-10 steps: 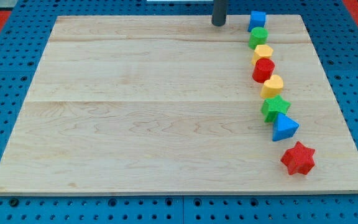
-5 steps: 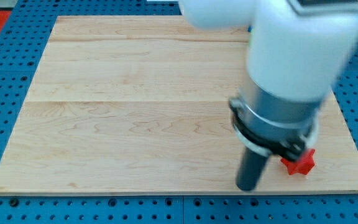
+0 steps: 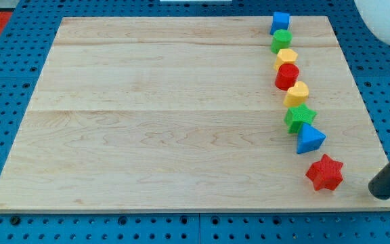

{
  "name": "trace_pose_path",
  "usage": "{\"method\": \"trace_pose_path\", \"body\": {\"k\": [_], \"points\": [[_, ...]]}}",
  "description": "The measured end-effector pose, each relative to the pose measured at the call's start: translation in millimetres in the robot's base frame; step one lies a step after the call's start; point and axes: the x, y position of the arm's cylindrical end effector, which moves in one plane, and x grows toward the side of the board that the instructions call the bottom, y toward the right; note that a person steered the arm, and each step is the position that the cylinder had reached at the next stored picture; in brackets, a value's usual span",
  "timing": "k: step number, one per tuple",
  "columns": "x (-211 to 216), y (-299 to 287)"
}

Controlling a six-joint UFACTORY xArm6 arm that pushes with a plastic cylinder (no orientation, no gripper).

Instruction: Point at the blue cube

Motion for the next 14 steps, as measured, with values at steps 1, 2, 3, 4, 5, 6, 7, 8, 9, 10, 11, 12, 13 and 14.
{"method": "trace_pose_path", "body": {"k": [1, 2, 3, 4, 5, 6, 7, 8, 9, 10, 11, 12, 13, 14], "points": [[-6, 13], [-6, 13], [-6, 13], [-24, 13], [-59, 12], [-105, 3], [-140, -2], [-188, -2], [-233, -2], [-282, -2], [-337, -2], [-394, -4], [-398, -5], [-398, -38]]}}
